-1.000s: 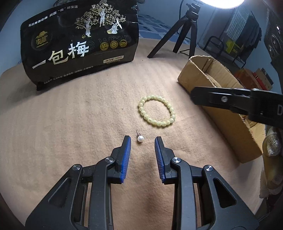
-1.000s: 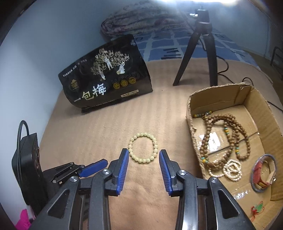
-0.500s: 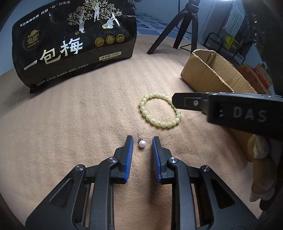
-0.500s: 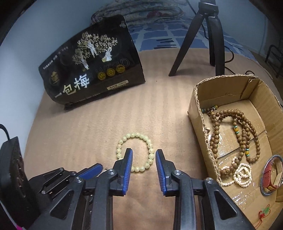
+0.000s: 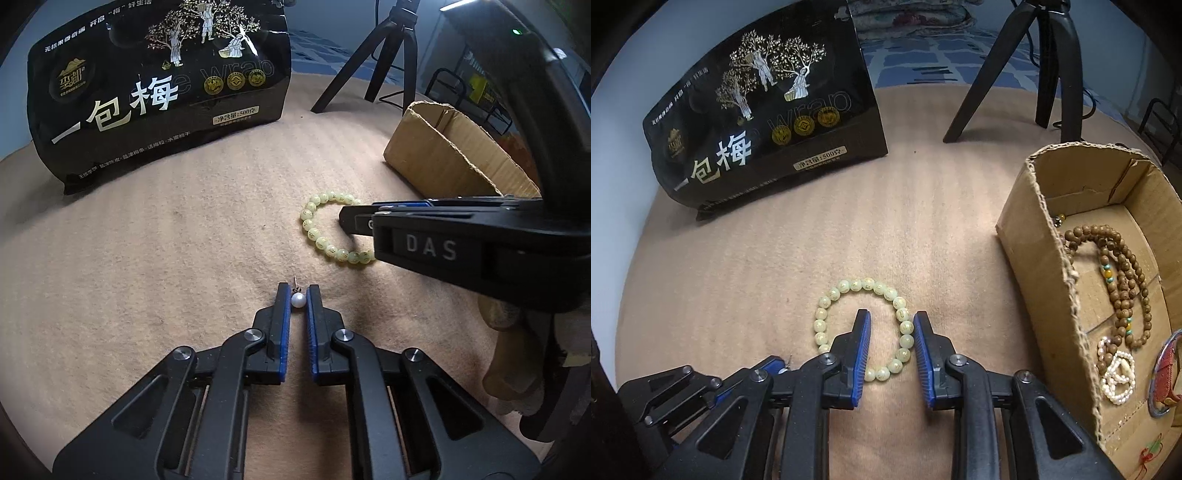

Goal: Organize jewelry
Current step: 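Close the left tool on the second earring while the right tool grasps the yellow bead bracelet, then carry the earring with the left tool while the right tool carries the bracelet over the box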

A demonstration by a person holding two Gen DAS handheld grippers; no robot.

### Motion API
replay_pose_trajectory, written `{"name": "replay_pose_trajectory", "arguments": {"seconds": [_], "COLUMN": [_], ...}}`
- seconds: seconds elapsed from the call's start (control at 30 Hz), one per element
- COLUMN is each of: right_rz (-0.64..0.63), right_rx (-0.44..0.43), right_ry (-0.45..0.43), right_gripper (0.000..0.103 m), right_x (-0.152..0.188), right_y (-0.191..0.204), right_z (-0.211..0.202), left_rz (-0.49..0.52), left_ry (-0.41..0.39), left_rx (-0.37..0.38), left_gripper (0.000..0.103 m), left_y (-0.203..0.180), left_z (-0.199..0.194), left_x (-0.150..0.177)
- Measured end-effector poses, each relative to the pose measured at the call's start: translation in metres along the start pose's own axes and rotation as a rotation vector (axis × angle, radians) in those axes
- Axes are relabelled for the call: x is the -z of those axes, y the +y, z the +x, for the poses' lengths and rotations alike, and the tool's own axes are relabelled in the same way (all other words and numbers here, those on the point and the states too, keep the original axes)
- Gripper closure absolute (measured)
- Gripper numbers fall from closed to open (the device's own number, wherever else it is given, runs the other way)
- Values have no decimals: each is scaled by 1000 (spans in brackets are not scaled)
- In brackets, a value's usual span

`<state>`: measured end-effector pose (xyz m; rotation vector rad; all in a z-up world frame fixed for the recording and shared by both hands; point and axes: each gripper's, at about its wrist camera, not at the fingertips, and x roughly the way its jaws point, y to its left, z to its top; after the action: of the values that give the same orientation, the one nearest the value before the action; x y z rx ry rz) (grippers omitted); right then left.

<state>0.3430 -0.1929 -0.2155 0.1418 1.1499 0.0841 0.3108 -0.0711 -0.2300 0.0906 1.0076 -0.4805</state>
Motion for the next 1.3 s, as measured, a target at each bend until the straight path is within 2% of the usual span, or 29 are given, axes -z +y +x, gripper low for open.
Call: {"name": "replay_pose_trajectory", "arguments": {"seconds": [0.1, 0.17, 0.73, 1.07, 1.3], "right_rz": [-2, 0, -31, -61, -70], "right_rx": [2, -7, -37, -35, -4], "right_ry": [-9, -15, -125, -189, -227], "right_gripper": [96, 98, 98, 98, 98], "right_x": [0, 0, 5, 10, 20], "right_y": [0, -2, 0, -4, -24], "right_z": [1, 1, -65, -114, -147], "left_rz": [-2, -10, -11, 17, 37], "left_ry": [-1, 0, -32, -74, -103], "left_rx": [1, 5, -22, -23, -7], "left_gripper": [96, 97, 97, 97, 97], "left_y": [0, 0, -5, -26, -46], "left_z": [0, -1, -39, -73, -96], "left_x": [0, 0, -3, -10, -13]}}
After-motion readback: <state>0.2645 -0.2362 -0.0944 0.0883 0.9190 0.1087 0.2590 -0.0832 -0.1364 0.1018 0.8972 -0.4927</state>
